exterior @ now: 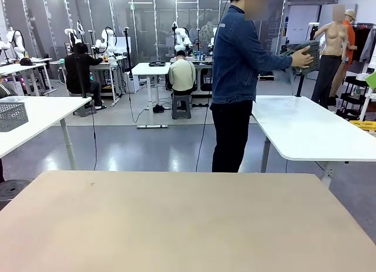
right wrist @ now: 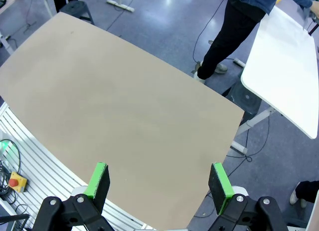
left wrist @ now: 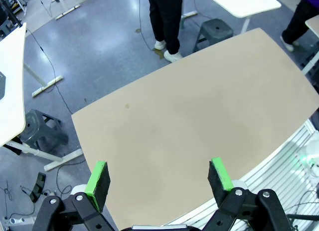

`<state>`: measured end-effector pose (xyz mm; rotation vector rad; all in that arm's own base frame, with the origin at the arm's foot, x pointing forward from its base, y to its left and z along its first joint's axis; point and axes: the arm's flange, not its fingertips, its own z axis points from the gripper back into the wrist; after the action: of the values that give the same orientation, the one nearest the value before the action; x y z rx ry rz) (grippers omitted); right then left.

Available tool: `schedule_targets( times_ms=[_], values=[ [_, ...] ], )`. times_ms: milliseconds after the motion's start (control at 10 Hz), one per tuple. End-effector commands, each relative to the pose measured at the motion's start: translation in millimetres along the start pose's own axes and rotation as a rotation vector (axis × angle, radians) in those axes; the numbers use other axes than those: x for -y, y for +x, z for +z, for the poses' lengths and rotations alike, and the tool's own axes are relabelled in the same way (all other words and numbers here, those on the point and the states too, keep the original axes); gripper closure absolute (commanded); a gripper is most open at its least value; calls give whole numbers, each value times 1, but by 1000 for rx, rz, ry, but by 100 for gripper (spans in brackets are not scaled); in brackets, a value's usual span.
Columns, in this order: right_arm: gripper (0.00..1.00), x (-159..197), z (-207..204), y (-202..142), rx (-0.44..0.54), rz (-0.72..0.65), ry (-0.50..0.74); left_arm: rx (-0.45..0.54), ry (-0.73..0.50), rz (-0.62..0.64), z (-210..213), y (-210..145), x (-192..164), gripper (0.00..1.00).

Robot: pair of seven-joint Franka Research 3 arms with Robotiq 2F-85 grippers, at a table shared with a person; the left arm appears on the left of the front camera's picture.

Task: Fold the towels and place them in the basket.
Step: When a person lays out a Towel with hook on the table, fold it in half twice.

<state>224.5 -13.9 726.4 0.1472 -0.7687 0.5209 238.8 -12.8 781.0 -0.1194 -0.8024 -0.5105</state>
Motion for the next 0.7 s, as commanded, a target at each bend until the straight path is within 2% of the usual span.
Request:
schedule_targets(
  times_ms=[0,600],
  values=[
    [0,0,-1,1,-2,1,1,1,-6,-8,0,1,0,0],
    [0,0,-1,1,-2,1,1,1,-6,-8,0,1,0,0]
  ],
)
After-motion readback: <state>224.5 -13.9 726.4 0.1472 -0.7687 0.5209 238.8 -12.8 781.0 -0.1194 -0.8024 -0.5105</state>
